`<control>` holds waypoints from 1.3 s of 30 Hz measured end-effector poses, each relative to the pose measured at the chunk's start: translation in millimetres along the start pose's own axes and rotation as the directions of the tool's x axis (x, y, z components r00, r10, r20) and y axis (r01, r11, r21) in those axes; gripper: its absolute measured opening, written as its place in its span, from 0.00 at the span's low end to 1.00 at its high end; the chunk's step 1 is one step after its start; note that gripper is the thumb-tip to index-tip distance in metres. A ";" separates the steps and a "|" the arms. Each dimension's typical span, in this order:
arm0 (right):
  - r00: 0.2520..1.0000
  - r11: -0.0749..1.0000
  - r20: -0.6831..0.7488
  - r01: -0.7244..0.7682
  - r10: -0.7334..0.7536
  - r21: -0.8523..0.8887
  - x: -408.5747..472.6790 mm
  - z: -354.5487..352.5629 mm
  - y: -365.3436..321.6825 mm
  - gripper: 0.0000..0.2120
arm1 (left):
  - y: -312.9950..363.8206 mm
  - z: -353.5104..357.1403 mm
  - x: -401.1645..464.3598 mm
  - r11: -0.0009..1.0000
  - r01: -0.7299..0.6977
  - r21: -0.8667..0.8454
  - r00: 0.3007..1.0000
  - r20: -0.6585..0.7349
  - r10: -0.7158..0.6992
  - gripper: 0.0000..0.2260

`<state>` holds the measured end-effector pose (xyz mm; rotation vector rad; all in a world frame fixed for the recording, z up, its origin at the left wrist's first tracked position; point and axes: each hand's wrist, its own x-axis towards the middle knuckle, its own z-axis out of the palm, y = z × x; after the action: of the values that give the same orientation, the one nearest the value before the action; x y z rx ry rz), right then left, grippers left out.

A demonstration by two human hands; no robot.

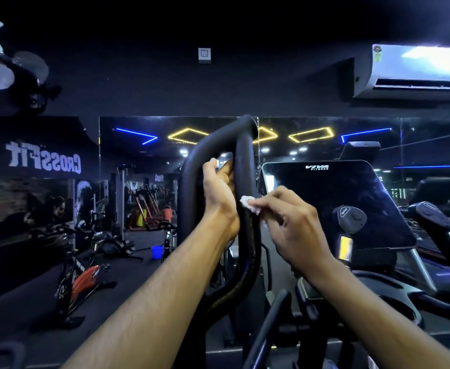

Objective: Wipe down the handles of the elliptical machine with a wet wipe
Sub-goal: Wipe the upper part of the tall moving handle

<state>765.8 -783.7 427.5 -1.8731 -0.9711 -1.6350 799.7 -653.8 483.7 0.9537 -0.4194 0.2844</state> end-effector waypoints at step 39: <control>0.943 0.938 -0.026 -0.328 0.333 0.108 -51.4 0.2 -31.9 0.12 | -31.1 -39.2 -59.0 0.998 0.036 -0.042 0.992 0.119 -0.031 0.32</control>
<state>739.6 -773.6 374.0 -1.8087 -0.6638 -1.3925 769.1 -641.2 413.8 0.9366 -0.5154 0.1880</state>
